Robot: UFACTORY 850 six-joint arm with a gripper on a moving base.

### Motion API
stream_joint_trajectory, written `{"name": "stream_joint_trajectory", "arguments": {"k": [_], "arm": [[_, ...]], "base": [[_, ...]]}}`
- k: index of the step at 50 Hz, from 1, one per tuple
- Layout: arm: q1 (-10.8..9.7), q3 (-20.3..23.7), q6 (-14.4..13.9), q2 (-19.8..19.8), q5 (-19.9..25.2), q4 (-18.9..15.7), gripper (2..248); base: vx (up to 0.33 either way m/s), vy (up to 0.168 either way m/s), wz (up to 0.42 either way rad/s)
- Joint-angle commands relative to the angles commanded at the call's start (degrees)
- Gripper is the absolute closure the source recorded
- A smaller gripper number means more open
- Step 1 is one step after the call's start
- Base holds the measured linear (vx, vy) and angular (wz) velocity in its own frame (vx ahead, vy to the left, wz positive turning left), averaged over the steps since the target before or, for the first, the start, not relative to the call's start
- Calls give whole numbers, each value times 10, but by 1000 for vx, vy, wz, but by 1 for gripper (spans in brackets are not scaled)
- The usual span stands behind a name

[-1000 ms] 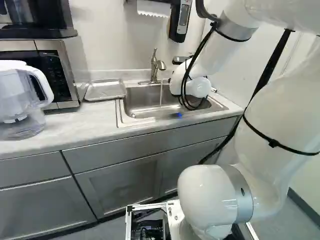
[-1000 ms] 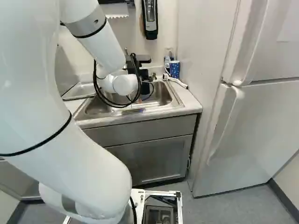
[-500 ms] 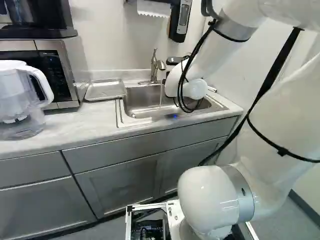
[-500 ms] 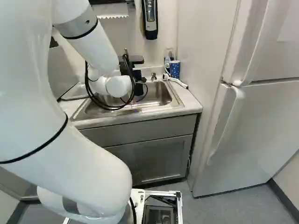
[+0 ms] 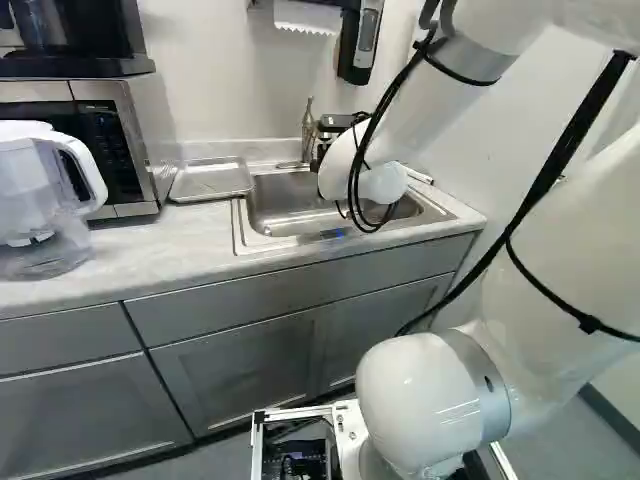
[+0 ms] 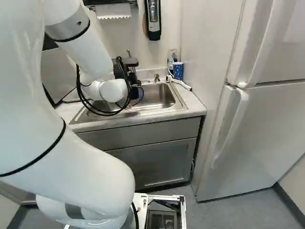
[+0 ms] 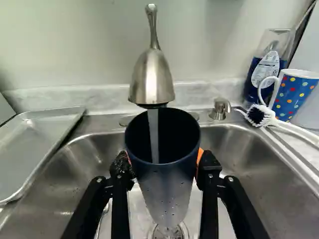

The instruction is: Rinse the cup and place it in the tray

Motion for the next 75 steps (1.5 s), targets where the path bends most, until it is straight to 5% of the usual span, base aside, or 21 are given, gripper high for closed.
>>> {"name": "stream_joint_trajectory", "arguments": {"k": [75], "arm": [[0,0,0,0,0,0,124]], "base": [[0,0,0]]}}
